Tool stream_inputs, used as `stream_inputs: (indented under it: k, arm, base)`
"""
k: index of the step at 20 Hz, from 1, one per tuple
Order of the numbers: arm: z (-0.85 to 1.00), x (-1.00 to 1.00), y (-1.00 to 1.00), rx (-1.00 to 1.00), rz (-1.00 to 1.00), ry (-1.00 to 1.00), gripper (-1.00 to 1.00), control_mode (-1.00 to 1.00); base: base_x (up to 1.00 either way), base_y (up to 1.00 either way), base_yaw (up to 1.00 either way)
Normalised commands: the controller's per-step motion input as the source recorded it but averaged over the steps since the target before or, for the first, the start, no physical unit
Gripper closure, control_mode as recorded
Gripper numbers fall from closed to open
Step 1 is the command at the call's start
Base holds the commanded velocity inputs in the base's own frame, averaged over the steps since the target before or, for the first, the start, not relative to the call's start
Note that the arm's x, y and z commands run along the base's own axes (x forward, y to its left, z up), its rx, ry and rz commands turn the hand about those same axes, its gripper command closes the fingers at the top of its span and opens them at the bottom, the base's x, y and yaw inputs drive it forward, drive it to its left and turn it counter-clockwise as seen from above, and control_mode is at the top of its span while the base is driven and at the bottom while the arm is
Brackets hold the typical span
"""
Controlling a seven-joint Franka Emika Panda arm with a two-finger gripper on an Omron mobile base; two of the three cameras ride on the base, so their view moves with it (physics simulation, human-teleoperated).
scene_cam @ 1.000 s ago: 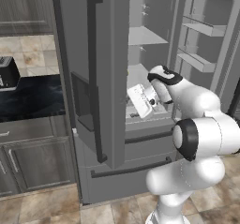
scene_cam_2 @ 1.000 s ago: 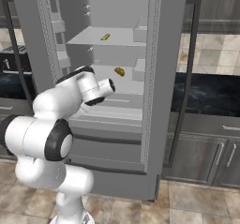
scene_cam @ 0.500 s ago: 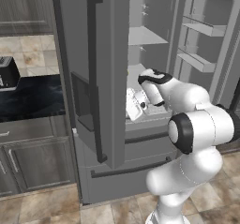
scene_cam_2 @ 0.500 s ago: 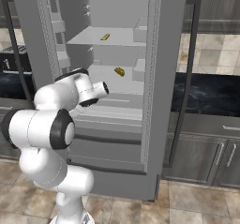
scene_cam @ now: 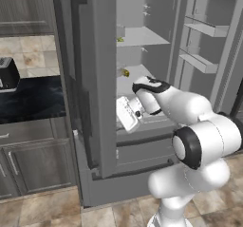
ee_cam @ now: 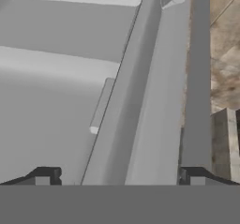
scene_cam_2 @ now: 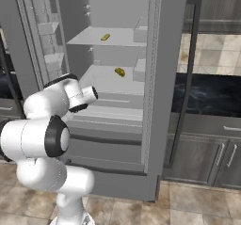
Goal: Retrieve the butter from the fridge and place it on a plate on the dining table. Then retrieve the butter knife by the fridge and place it near the plate.
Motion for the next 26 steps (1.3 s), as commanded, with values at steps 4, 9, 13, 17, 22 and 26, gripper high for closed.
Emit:
stream_inputs:
  k: [4,9,13,17,22,26]
  arm:
    - [-0.02,-0.86,0.82,-0.05,0.0,0.0,-1.0,-1.0]
    - [0.04,-0.41,0.58,-0.06,0.0,0.01,-1.0,-1.0]
    - [0.1,-0.07,0.06,-0.01,-0.04,0.0,-1.0,-1.0]
    - [0.14,0.0,0.0,0.0,-0.06,0.05,-1.0,-1.0]
    - [0.17,0.02,-0.35,0.0,-0.13,0.19,-1.0,-1.0]
    - [0.34,0.03,-0.39,0.0,-0.14,0.21,-1.0,-1.0]
  base:
    - [0.0,0.0,0.0]
    - [0.0,0.0,0.0]
    - [0.0,0.0,0.0]
    - [0.0,0.0,0.0]
    - [0.0,0.0,0.0]
    - [0.0,0.0,0.0]
